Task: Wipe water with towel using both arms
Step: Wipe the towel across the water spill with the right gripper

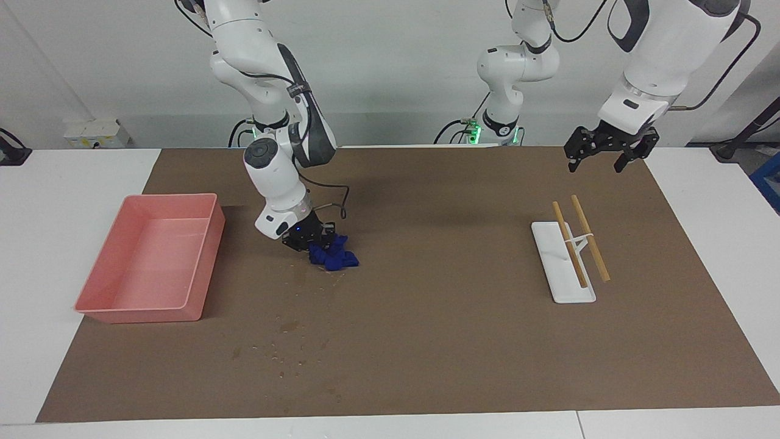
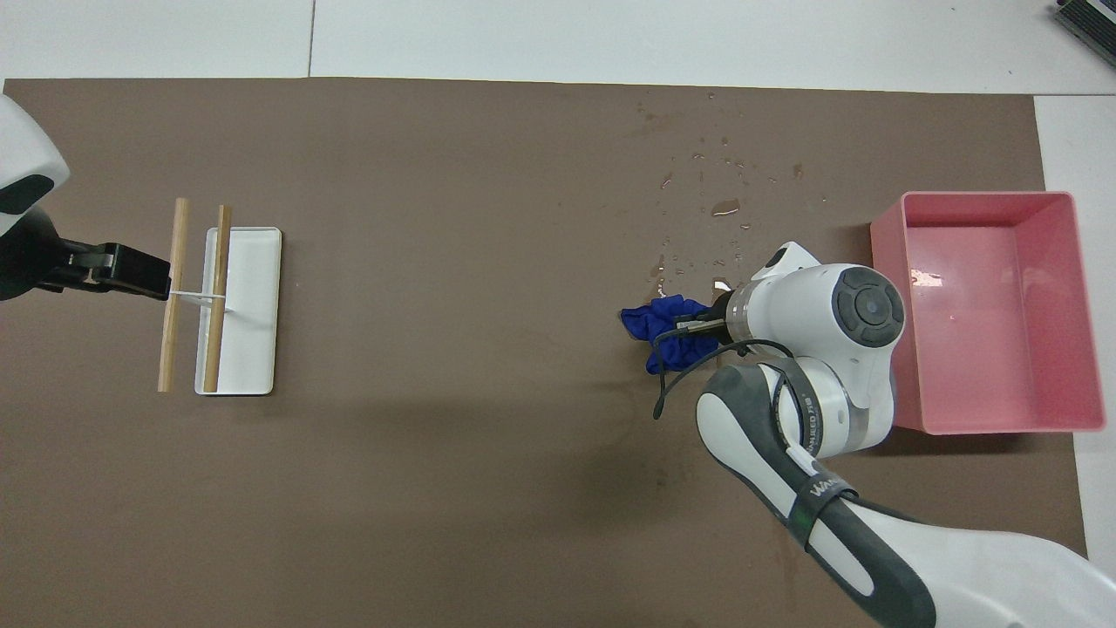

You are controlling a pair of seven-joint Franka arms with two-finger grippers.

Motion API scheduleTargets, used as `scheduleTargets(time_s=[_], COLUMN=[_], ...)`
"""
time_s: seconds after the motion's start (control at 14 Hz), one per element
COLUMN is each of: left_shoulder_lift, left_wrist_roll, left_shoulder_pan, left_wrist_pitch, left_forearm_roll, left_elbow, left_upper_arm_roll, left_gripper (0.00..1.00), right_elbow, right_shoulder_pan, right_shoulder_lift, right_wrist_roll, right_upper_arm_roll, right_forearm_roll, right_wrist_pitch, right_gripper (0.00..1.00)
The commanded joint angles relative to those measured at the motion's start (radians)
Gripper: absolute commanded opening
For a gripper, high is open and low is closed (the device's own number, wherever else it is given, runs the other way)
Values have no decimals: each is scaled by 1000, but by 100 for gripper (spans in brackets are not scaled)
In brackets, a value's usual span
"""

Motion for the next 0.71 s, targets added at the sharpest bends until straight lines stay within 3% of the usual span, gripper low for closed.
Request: scheduleTargets(time_s=[0.0,0.14,0.64], left_shoulder_lift=[-36,-22,-6], left_wrist_roll=[5,19,105], left_shoulder_pan=[10,57,62], left_wrist_pitch=[27,22,46], left_forearm_roll=[-20,-107,-46], left_elbow=[-37,-4,-37], left_upper_arm_roll=[8,10,8], left_gripper=[100,100,100], right_elbow=[35,55,93], right_shoulder_pan=[-64,-94,-122], right_shoulder_lift=[81,97,109], right_wrist_roll=[-47,-58,-148], right_upper_arm_roll=[-3,-1,2], right_forearm_roll=[-150,-262,-390], right_wrist_pitch=[51,53,53], right_gripper=[0,0,0])
